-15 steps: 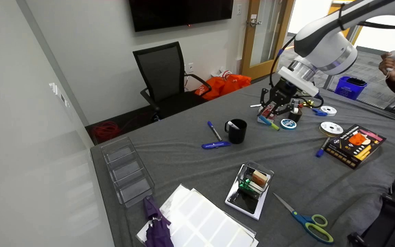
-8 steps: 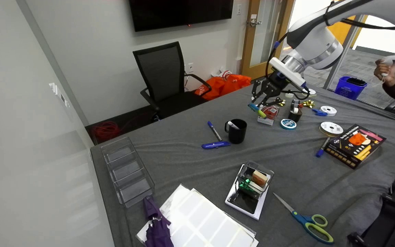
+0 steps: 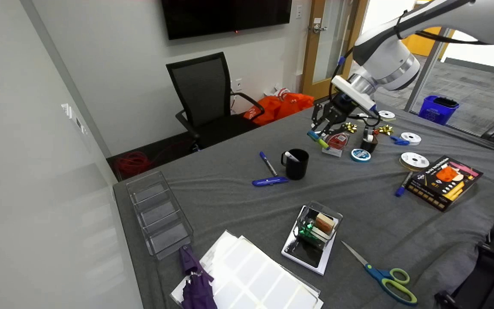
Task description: Lift the scissors to the right from the table and put it in the black stationary cup
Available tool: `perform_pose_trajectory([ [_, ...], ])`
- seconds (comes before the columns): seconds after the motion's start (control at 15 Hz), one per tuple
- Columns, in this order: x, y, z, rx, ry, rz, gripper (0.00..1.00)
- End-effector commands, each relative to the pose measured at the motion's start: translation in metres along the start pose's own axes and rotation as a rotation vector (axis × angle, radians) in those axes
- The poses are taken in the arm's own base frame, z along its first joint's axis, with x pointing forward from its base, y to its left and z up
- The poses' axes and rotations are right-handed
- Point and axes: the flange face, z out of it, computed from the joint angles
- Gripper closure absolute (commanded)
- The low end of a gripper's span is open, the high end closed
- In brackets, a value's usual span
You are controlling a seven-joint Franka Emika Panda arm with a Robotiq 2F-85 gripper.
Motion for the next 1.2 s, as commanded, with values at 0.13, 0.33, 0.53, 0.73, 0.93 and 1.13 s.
perform_pose_trajectory([
  [0.13, -0.002, -0.001, 0.016, -0.031, -0.039, 0.005, 0.94],
  [0.33, -0.003, 0.000, 0.031, -0.058, -0.065, 0.019, 0.94],
  [0.53, -0.002, -0.002, 0.045, -0.058, -0.111, 0.040, 0.94],
  [0.73, 0.003, -0.007, 0.053, -0.060, -0.125, 0.090, 0.94],
  [0.93, 0.010, -0.014, 0.058, -0.060, -0.131, 0.151, 0.94],
  [1.13, 0.020, -0.018, 0.065, -0.058, -0.113, 0.190, 0.94],
])
